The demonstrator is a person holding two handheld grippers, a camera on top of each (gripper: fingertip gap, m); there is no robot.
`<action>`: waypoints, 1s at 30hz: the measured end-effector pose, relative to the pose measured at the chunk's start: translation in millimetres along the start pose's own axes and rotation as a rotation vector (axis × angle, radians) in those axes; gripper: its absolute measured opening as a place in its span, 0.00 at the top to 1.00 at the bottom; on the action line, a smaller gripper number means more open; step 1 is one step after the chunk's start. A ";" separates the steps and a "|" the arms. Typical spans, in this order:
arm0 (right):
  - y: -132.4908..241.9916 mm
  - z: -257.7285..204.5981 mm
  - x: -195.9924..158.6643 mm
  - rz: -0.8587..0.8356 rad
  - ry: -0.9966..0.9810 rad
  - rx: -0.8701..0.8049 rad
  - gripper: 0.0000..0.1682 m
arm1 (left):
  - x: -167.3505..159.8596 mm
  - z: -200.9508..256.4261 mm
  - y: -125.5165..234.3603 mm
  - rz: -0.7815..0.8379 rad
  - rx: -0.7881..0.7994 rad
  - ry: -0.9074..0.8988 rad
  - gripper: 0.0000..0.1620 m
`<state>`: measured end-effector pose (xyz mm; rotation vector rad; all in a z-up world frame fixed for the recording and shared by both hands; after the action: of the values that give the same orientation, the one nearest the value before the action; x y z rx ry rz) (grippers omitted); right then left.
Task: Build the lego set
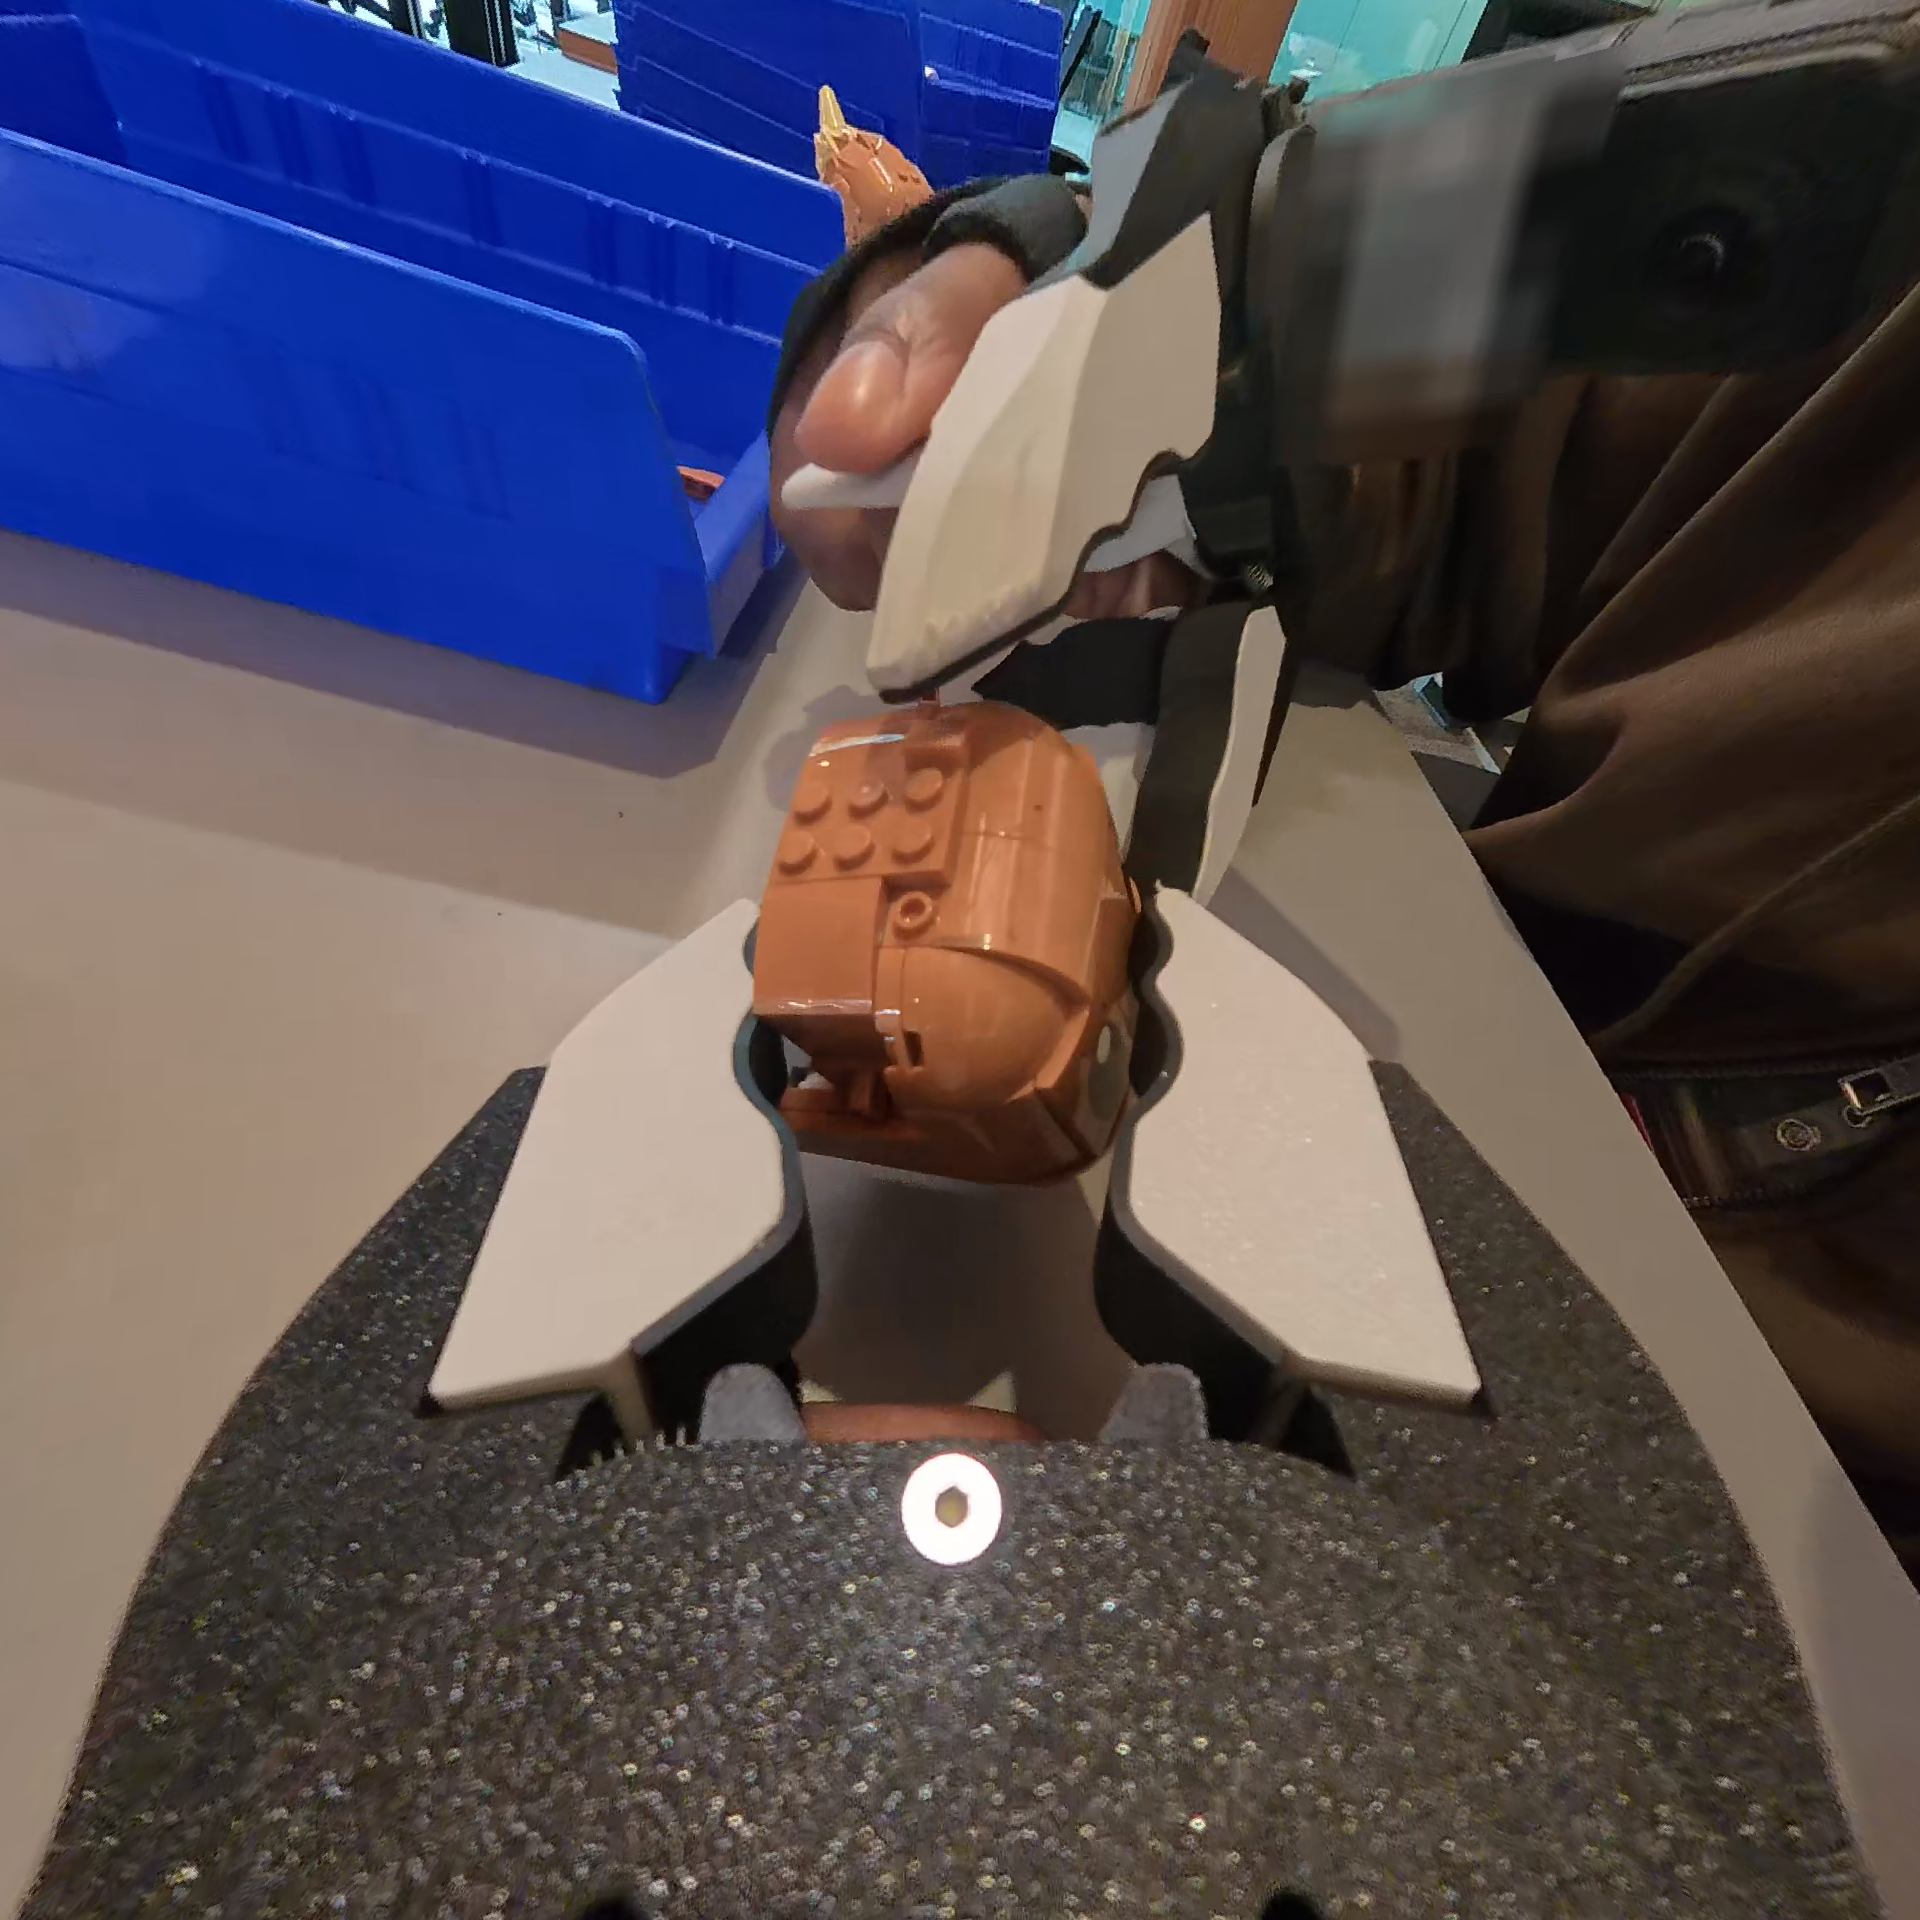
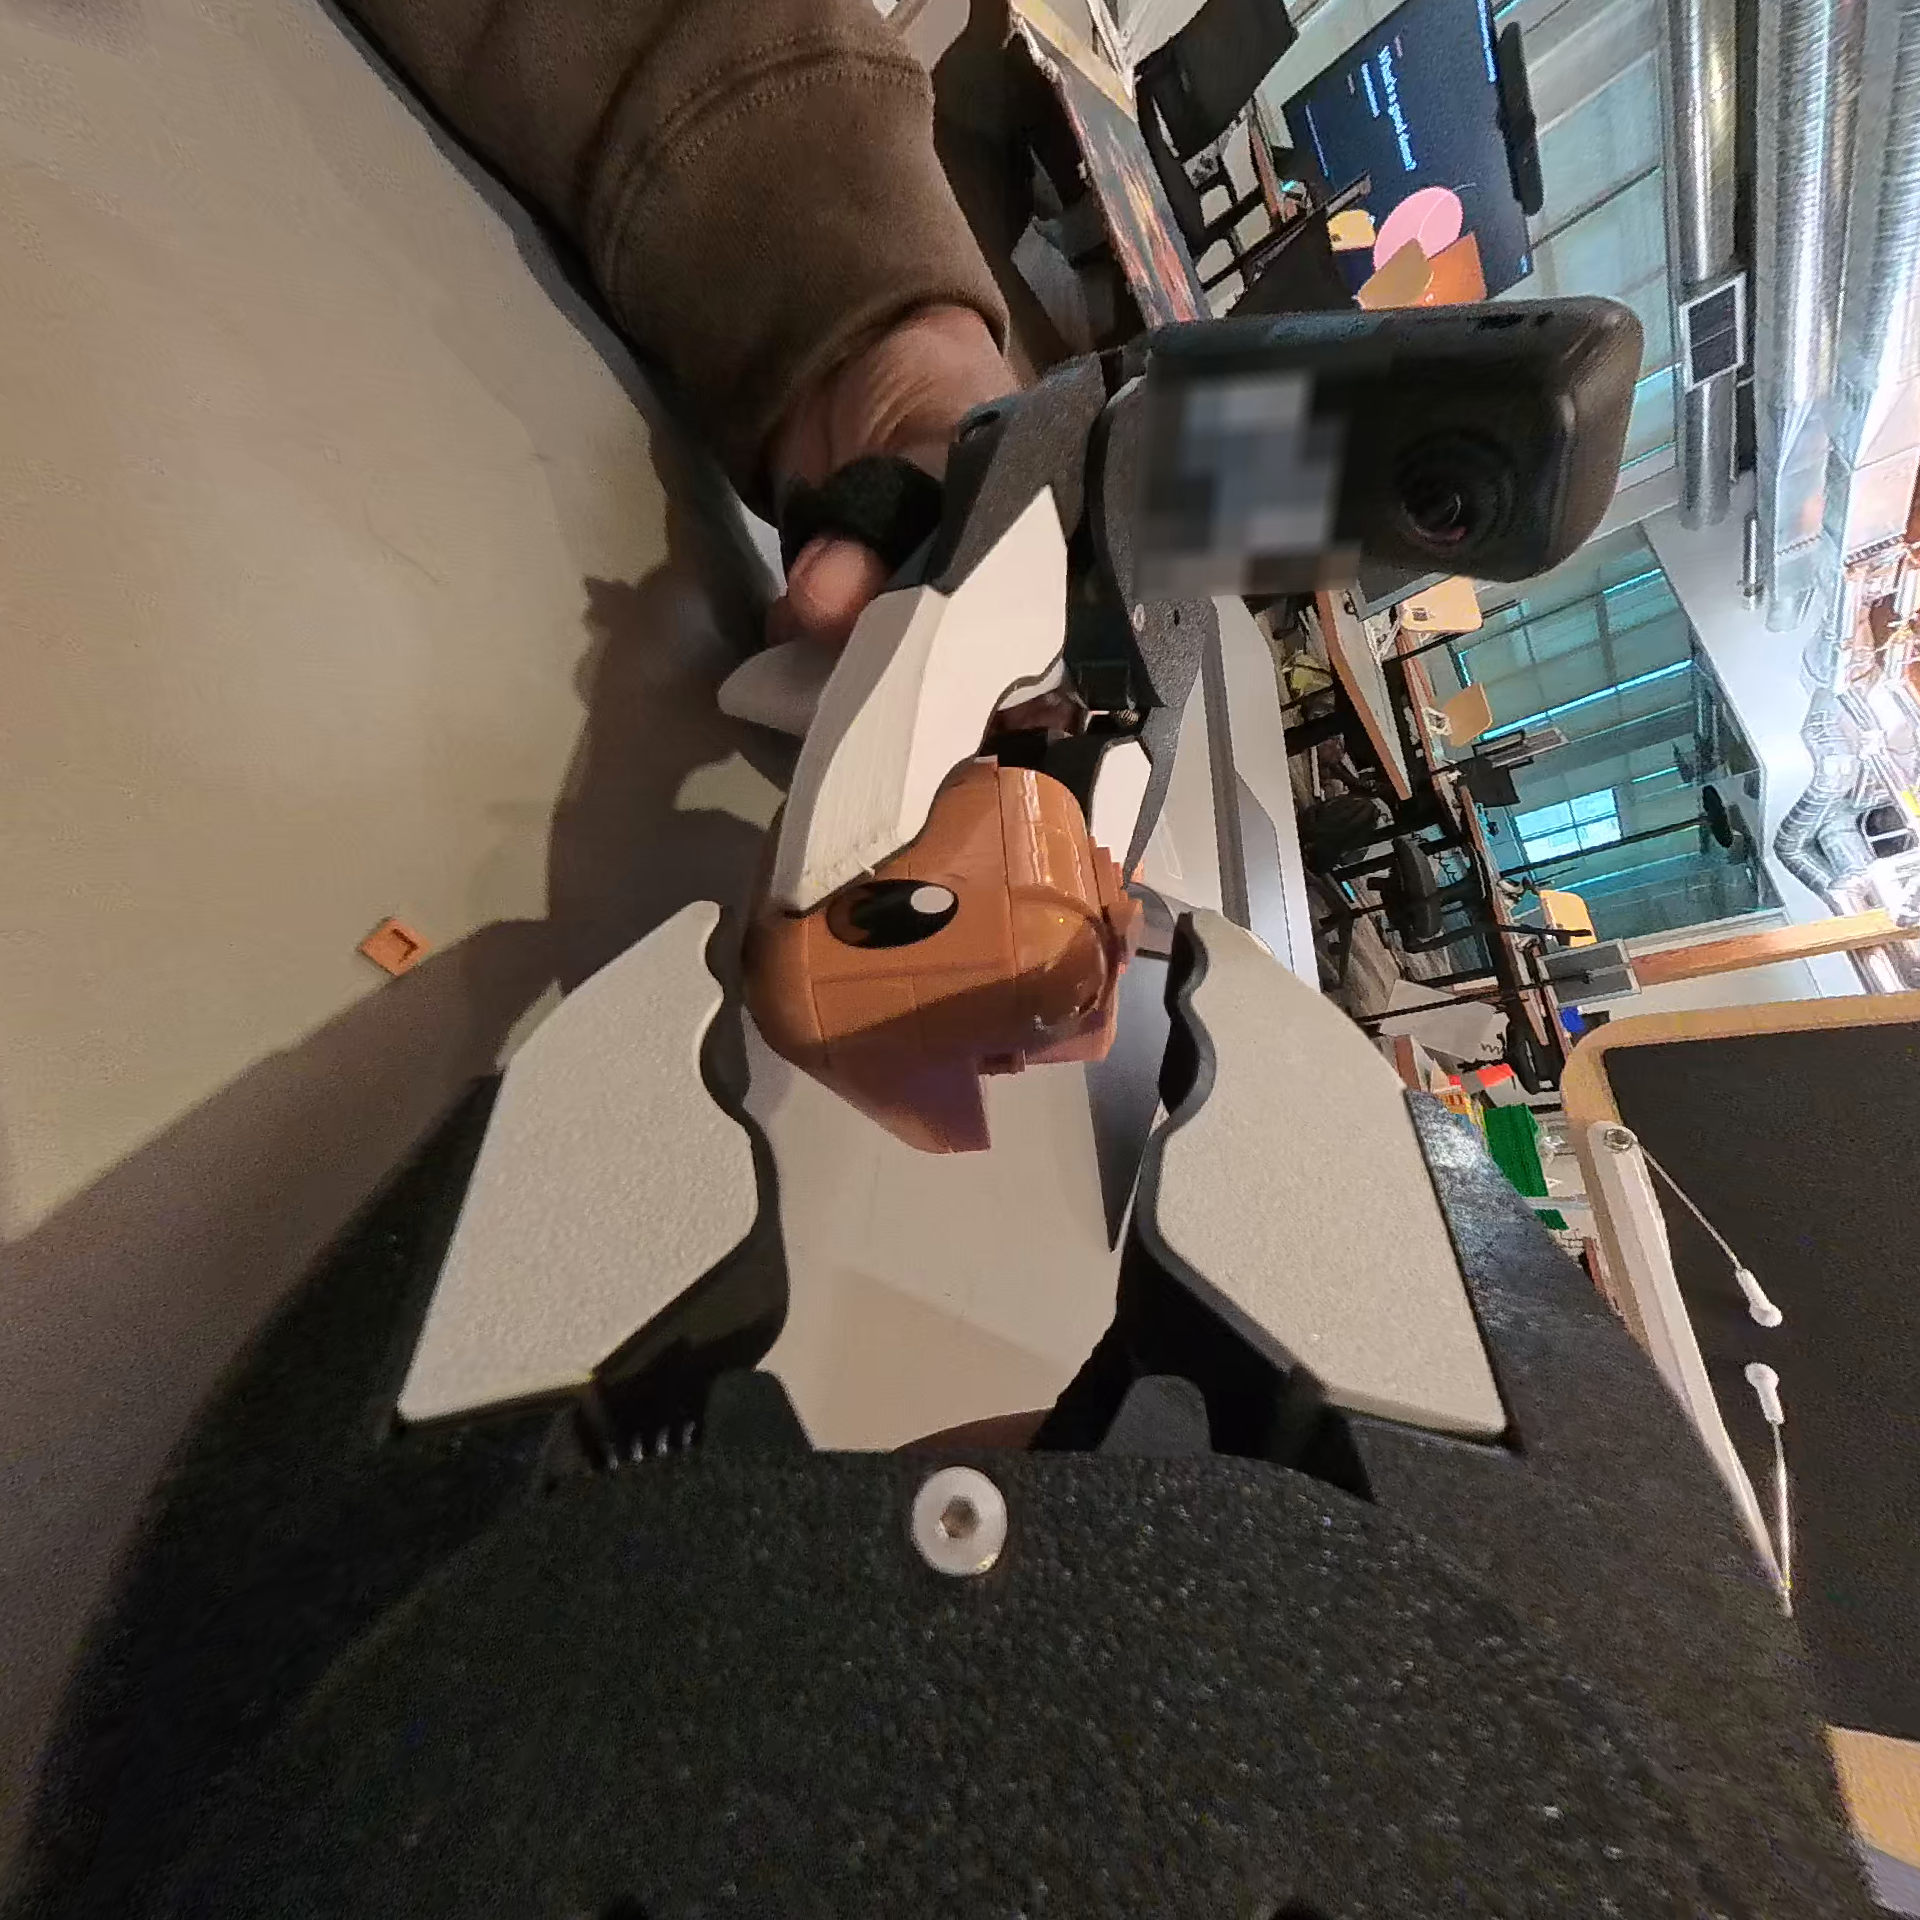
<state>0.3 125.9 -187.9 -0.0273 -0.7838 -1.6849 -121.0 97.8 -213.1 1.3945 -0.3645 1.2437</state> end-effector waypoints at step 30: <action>-1.7 -8.4 -2.1 -0.025 0.064 0.066 0.58 | -0.8 2.6 -4.6 -0.056 -0.076 0.084 0.61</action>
<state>2.6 123.6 -196.1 0.0823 -0.7942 -1.6742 -116.4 96.5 -215.5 1.2752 -0.3095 1.2266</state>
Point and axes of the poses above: each gripper's, where its closed fingertips meet, y back along the fingers, x out of its top, z = x × y across the jaws, the point moved 8 cm from there along y, back along the fingers, and after that the axes turned 15 degrees about -z, right-handed, at the moved point
